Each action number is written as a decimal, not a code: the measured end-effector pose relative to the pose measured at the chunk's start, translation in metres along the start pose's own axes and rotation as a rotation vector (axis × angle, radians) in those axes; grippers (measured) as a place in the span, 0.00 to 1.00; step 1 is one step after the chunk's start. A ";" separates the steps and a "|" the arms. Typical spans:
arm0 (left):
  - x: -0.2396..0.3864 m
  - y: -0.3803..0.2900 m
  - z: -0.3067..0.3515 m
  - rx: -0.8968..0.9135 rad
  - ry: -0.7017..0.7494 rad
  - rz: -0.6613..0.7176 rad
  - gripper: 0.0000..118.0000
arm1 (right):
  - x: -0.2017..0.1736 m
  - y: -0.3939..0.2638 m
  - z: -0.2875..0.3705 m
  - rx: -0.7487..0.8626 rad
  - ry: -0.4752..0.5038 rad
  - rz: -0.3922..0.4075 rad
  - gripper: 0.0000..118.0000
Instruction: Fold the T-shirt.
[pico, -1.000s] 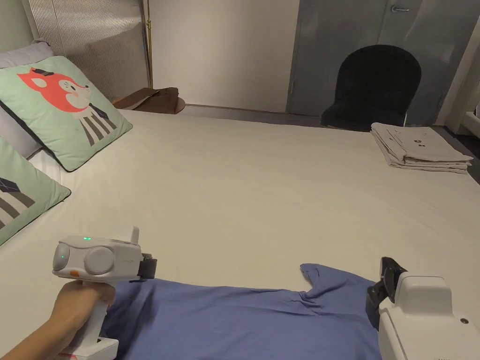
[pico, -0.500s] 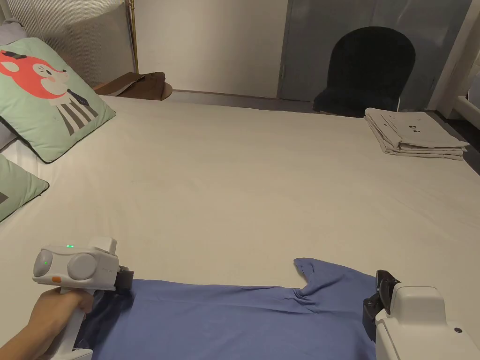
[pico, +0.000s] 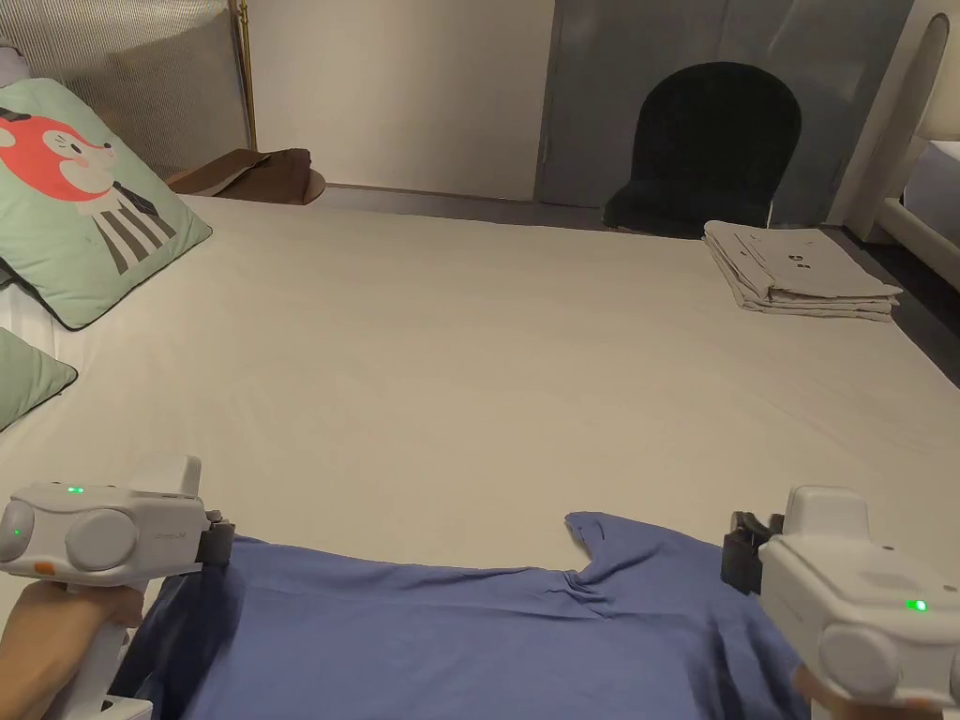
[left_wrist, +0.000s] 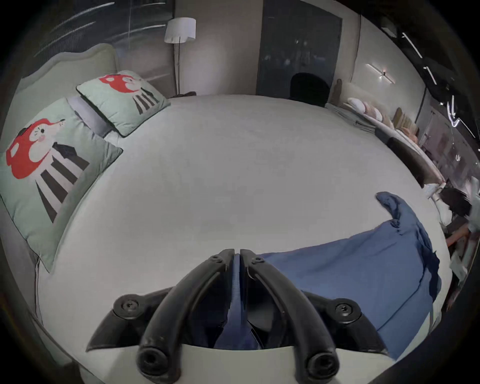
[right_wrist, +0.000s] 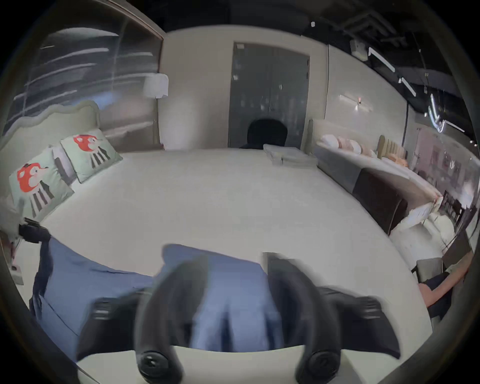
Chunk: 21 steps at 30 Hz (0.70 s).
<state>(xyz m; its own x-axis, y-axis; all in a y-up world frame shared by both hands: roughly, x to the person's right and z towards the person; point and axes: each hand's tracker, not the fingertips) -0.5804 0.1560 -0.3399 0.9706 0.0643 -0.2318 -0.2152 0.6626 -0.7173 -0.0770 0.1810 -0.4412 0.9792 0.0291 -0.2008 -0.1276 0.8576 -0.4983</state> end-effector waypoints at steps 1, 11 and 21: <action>0.001 0.000 0.005 0.006 -0.015 -0.008 0.02 | 0.005 0.005 -0.016 -0.067 -0.003 0.010 0.74; 0.006 -0.002 0.014 0.016 -0.061 -0.036 0.02 | 0.027 -0.004 -0.125 -0.364 0.006 0.008 0.93; 0.004 -0.010 0.013 0.005 -0.056 -0.025 0.02 | 0.020 -0.022 -0.113 -0.387 0.038 0.009 0.02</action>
<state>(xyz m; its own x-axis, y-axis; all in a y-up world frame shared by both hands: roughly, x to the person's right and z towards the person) -0.5728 0.1598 -0.3250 0.9803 0.0893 -0.1761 -0.1901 0.6684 -0.7191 -0.0726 0.1046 -0.5298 0.9721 0.0104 -0.2342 -0.1934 0.6002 -0.7761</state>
